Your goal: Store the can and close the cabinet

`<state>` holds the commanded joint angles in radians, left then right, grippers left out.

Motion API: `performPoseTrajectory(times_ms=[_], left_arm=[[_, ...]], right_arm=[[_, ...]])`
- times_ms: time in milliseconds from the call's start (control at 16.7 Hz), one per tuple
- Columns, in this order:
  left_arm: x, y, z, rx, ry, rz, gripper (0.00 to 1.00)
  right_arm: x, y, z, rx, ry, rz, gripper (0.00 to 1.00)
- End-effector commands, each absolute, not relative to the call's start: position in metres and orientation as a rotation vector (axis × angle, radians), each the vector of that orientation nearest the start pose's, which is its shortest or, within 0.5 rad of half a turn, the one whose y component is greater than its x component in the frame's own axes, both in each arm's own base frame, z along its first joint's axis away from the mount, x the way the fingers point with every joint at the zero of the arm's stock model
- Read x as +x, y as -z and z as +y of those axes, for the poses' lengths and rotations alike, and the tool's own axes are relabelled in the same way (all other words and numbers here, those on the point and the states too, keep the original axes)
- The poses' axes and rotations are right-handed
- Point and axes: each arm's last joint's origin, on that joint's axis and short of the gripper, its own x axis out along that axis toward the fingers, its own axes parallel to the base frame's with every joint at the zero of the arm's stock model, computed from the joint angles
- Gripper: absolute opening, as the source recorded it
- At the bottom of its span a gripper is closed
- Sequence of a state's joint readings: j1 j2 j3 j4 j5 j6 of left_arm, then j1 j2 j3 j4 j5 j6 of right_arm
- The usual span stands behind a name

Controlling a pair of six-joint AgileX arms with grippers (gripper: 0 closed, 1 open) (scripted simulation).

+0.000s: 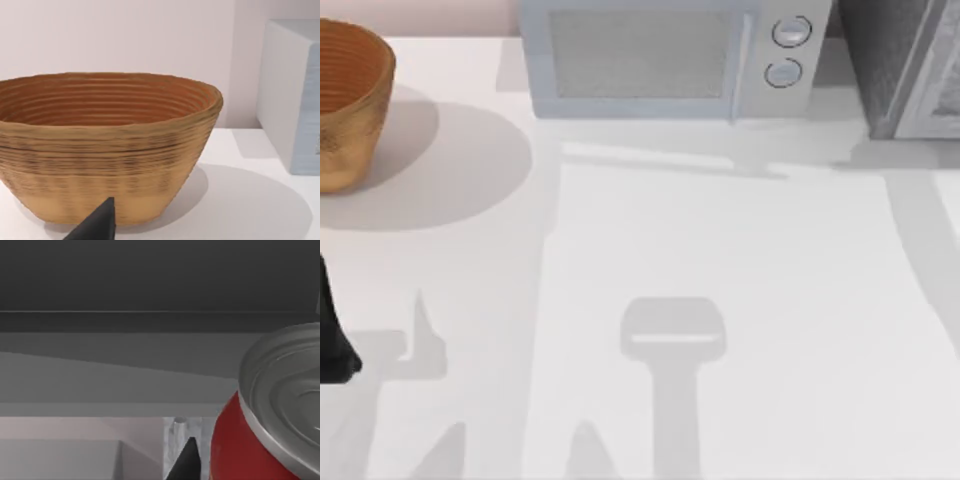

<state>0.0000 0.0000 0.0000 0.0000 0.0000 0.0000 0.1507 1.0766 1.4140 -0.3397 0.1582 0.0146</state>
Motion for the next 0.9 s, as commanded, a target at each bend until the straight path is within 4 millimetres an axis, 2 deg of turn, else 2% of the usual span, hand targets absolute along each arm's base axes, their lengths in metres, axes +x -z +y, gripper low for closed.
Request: performPoseTrajectory(times_ms=[180,360,900], left_arm=[[0.106,-0.16,-0.001,0.0,0.0,0.0,1.0],[0.106,-0.16,-0.001,0.0,0.0,0.0,1.0],[0.106,-0.16,-0.001,0.0,0.0,0.0,1.0]], right_arm=[[0.235,-0.495,0.04,0.001,-0.002,0.0,0.0],[0.252,-0.508,0.046,0.002,-0.002,0.0,0.0],[0.261,-0.514,0.047,0.004,0.001,0.0,0.0]])
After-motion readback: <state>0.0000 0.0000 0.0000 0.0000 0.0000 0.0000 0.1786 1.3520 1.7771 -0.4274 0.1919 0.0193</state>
